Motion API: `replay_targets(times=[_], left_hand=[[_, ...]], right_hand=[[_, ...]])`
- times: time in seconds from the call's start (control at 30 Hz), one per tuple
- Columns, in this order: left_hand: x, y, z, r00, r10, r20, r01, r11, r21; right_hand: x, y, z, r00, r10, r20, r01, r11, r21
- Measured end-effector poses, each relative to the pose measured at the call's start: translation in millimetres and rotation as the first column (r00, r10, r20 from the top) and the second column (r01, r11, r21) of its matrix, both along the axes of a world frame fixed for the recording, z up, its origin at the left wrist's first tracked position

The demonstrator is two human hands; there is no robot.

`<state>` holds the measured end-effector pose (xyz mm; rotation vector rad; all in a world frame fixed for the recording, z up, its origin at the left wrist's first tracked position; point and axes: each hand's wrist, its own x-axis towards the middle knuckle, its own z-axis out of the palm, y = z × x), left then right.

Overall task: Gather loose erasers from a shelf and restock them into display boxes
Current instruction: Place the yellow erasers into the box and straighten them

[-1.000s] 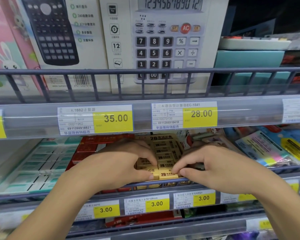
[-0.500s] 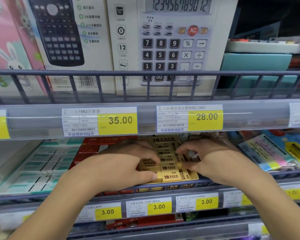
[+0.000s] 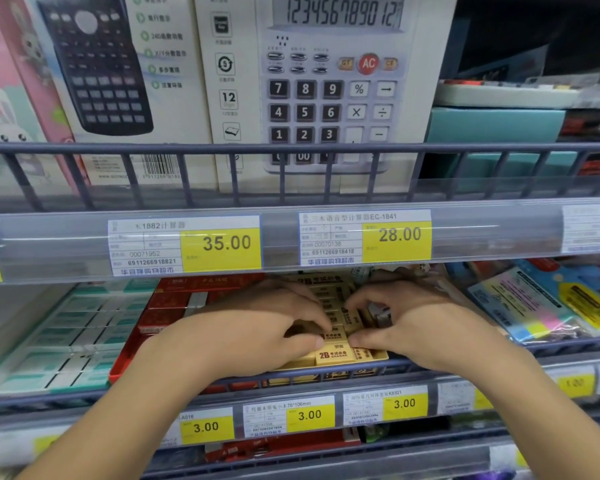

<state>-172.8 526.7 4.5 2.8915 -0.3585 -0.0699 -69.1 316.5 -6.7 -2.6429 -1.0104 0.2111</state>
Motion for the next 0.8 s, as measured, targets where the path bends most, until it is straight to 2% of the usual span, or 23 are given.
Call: replay_targets(times=[0.13,0.33,0.6,0.8], left_hand=[[-0.3,-4.9,2.8,0.997,0.077,-0.003,-0.077,0.997,0.000],[3.0,-7.8,6.2,0.990,0.141,-0.017,-0.140,0.989,0.052],[9.3,-3.6,0.4,0.985,0.168,-0.027,-0.167,0.985,0.046],[-8.4,6.4,5.8,0.968,0.246,0.048,-0.245,0.969,-0.020]], right_hand=[[4.8,-4.8,3.9,0.998,-0.001,0.061,-0.002,0.999,0.043],[4.9,2.6,6.3,0.997,0.043,0.065,-0.038,0.997,-0.068],[5.7,4.2,1.5,0.999,0.045,-0.011,-0.045,0.999,0.027],[5.0,-6.6,-1.5,0.998,0.054,0.041,-0.058,0.992,0.110]])
